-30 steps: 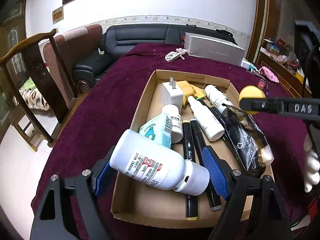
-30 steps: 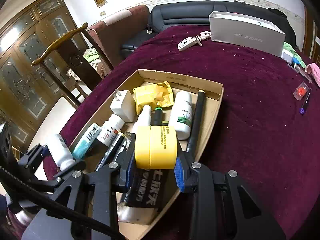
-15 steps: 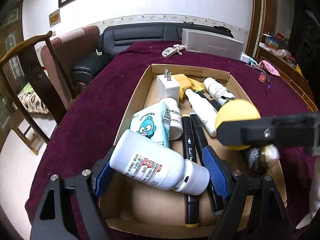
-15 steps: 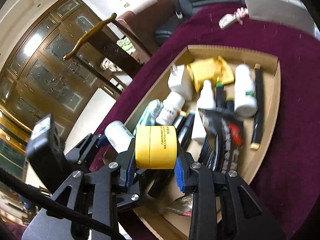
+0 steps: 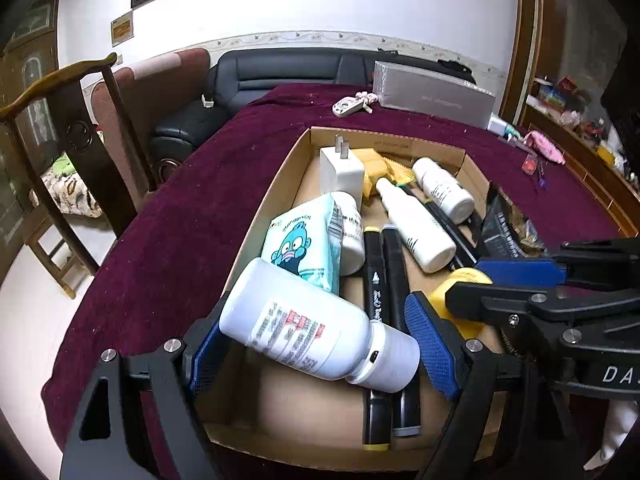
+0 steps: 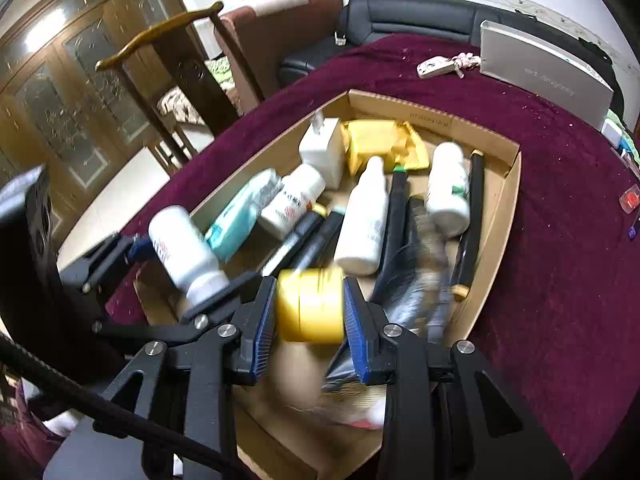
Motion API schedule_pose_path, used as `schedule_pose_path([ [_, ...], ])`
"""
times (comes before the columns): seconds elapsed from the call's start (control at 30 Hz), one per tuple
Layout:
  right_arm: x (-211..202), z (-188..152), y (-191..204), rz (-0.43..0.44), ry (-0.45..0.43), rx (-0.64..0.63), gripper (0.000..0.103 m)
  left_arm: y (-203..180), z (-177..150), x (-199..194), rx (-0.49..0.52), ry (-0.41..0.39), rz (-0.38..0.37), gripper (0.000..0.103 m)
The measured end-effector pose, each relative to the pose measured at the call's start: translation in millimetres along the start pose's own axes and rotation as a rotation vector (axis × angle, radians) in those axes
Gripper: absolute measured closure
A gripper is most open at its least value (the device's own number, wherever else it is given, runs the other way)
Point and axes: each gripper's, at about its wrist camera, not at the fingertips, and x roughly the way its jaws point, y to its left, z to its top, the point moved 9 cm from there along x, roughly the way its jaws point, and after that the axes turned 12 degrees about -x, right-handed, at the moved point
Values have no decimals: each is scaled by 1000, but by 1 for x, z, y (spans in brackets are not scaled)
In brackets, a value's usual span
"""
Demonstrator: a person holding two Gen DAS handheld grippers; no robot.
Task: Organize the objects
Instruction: 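Lower both grippers into the box and open them to release the items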
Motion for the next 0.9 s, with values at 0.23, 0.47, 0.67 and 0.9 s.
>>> schedule_pose_path([
  [0.23, -2, 0, -1, 0, -2, 7, 72, 2, -2, -6, -10, -8, 26, 24],
  [0.47, -6, 4, -1, 4, -29, 34, 70, -1, 5, -27, 44, -85, 100, 23],
  [0.67, -12, 8, -4, 16, -55, 69, 57, -6, 15, -40, 73, -133, 116, 23],
  [0.9, -28, 14, -1, 19, -106, 69, 57, -13, 18, -52, 78, -155, 110, 23],
])
